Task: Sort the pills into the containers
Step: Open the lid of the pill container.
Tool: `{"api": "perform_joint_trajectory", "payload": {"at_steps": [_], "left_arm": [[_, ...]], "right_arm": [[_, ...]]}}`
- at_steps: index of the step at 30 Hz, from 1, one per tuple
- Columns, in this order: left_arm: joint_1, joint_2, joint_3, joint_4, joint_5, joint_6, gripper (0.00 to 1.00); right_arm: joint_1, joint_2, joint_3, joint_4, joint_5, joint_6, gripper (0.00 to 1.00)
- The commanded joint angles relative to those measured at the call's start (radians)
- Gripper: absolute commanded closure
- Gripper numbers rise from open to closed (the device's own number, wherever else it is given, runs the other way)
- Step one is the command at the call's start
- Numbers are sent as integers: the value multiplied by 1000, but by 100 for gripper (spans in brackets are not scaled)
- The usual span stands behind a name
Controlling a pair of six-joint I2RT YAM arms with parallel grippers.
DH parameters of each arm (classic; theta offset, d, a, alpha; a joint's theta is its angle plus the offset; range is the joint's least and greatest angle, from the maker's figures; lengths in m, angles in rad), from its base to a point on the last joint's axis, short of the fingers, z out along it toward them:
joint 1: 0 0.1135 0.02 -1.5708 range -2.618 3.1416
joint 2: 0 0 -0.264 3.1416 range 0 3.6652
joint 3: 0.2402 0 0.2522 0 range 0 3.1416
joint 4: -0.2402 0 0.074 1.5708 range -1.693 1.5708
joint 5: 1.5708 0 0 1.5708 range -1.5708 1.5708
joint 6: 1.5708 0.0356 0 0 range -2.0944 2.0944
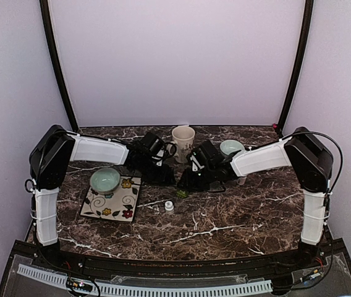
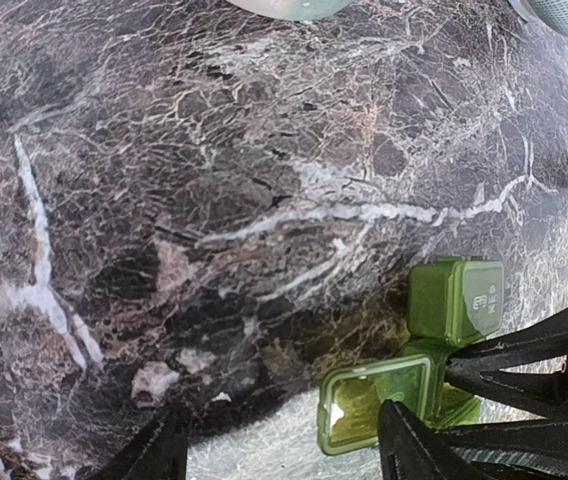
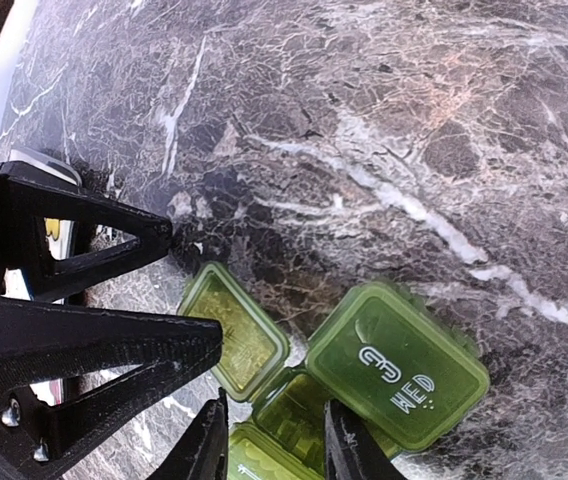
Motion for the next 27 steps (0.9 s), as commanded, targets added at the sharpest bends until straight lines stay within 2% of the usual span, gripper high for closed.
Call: {"api": "perform_joint_trajectory", "payload": {"at_steps": [1, 13, 27], "left_arm": [[2, 25, -7, -30, 20, 14, 33], [3, 13, 40, -60, -23, 33, 33], [2, -38, 45, -41, -52, 27, 32]], "right_arm": [[6, 16, 35, -17, 19, -1, 67], [7, 7, 107, -59, 23, -46, 65], [10, -43, 118, -118, 77, -102, 63]]}}
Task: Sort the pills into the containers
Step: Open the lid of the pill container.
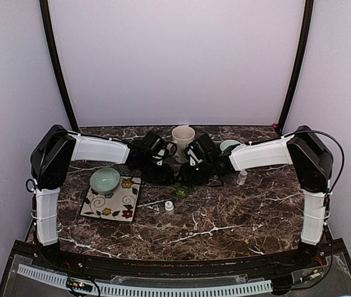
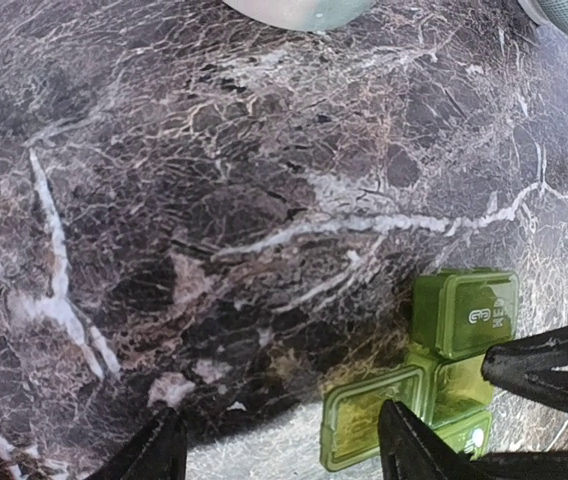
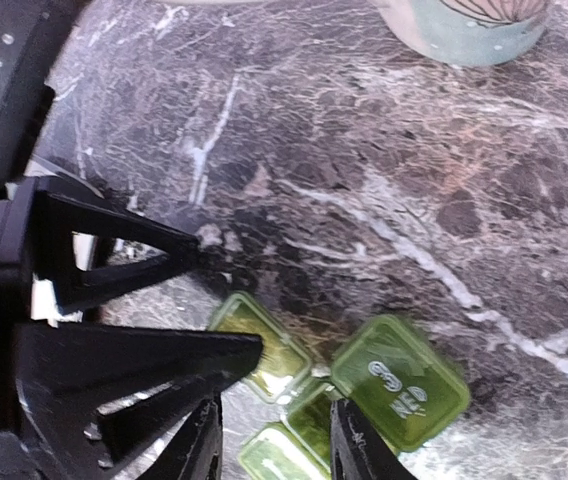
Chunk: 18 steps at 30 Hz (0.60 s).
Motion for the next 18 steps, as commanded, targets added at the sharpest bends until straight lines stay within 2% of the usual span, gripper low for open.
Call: {"api": "perform_joint_trajectory", "payload": {"at_steps": [1, 18], "left_arm": [[3, -52, 19, -13, -18, 5, 32], [2, -95, 27, 0, -19, -9, 32]], "right_arm": [[7, -47, 27, -35, 48, -48, 63], [3, -46, 105, -114, 131, -142, 61]]}}
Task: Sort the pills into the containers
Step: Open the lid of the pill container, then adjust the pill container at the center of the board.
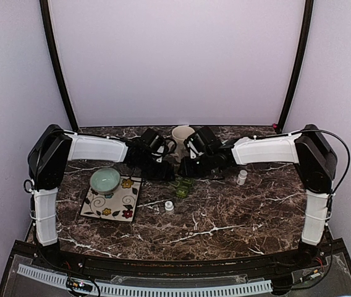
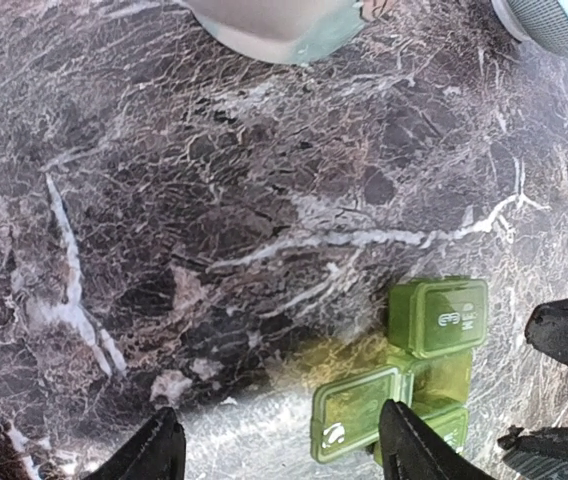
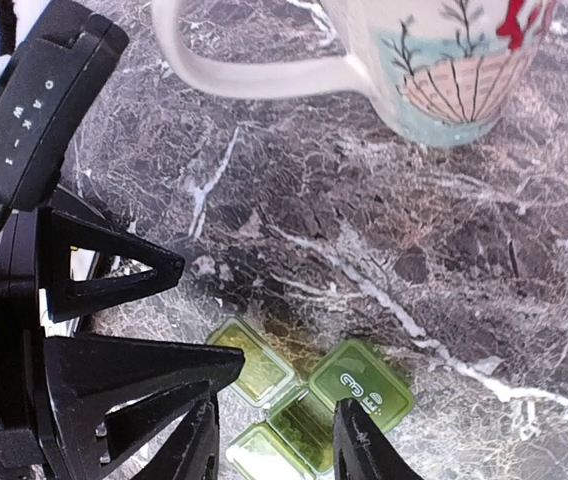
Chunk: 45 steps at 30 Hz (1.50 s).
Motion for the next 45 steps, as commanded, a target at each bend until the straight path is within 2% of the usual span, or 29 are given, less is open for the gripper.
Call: {"api": "perform_joint_trajectory", "payload": {"at_steps": [1, 8, 24, 31, 45], "left_arm": [[2, -72, 25, -3, -12, -7, 32], [3, -103, 15, -9, -35, -7, 32], [1, -280, -91, 11, -149, -23, 35], [-4, -312, -116, 12, -170, -21, 36], [-9, -328, -146, 36, -172, -21, 36]], "right_arm": [[1, 0, 56, -24, 38, -41, 61], [-14, 73, 126, -60, 51, -76, 64], [-35, 223, 301, -187, 61, -140, 74], [-36, 281, 385, -291, 100, -178, 76], [-27, 281, 364, -355, 155, -215, 77]]}}
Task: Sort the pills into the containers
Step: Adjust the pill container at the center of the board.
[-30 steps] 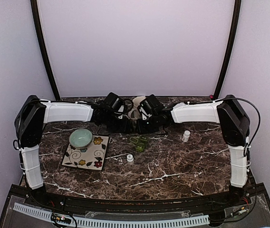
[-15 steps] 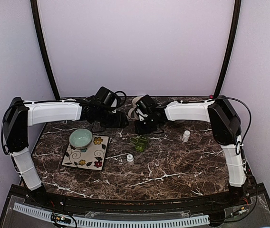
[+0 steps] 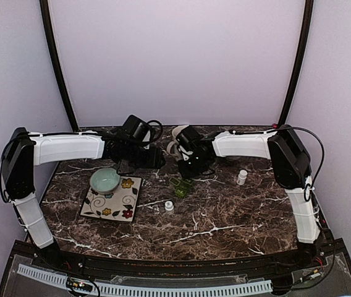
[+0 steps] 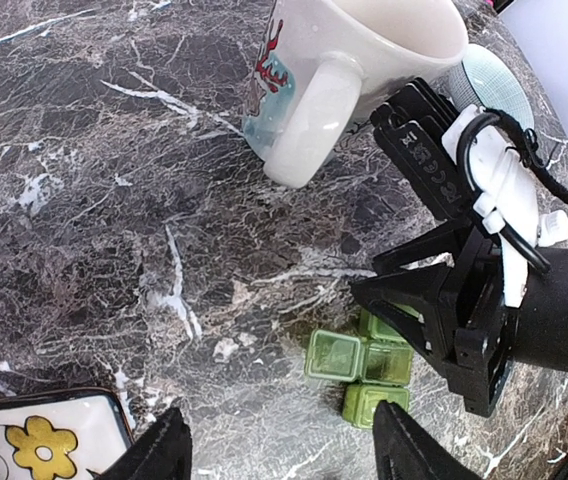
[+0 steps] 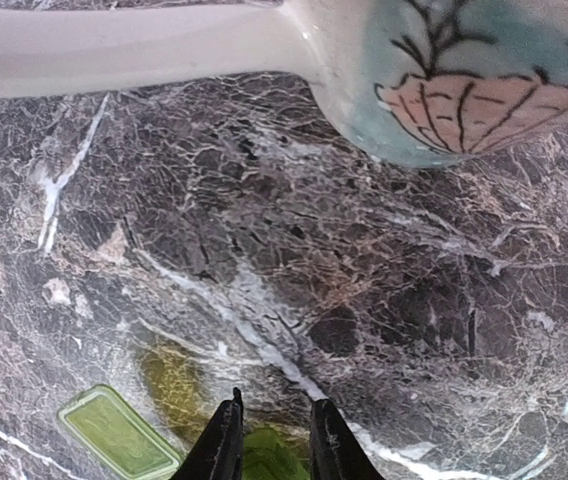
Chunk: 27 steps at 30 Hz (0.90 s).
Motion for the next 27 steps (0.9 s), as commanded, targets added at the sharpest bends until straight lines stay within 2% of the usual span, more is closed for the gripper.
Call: {"api": "perform_joint_trajectory", "payload": {"at_steps": [1, 27], "left_arm": [[-6, -52, -18, 14, -11, 1, 36], [-6, -71, -52, 33, -10, 2, 37]], "right_arm": [[4, 11, 2, -25, 38, -21, 77], [25, -119, -146, -17, 72, 41, 77]]}}
